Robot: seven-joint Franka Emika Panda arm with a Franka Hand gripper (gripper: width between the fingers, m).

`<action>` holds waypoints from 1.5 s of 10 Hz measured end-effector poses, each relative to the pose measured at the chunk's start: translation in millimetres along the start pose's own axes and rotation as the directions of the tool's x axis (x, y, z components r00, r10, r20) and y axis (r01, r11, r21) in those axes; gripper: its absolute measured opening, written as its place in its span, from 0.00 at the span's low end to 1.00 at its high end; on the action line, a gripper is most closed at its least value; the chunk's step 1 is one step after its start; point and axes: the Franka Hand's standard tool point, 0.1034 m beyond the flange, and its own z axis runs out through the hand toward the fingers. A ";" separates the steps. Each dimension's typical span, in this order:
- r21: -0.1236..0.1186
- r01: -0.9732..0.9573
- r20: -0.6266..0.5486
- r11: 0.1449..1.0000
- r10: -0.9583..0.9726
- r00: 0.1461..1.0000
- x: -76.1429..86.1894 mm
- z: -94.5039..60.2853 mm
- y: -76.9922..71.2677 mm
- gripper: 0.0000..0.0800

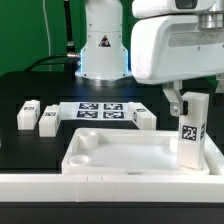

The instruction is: Assemble desk

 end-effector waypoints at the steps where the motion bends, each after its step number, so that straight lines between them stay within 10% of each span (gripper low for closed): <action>1: 0.000 0.036 0.001 0.999 -0.036 0.999 -0.8 0.1 1.2 0.81; 3: 0.000 0.074 0.000 0.997 -0.074 0.997 -1.4 0.3 2.1 0.70; 4: 0.000 0.074 0.001 0.997 -0.074 0.997 -1.6 0.4 2.1 0.38; 9: 0.002 0.036 0.000 0.999 -0.036 0.999 -1.8 0.6 2.0 0.36; 15: 0.025 -0.501 0.004 0.865 0.501 0.865 -0.5 2.5 -6.2 0.36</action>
Offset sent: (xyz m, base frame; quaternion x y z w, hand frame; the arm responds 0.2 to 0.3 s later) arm 0.0000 0.0000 0.0000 0.0000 0.0000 0.0000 1.0000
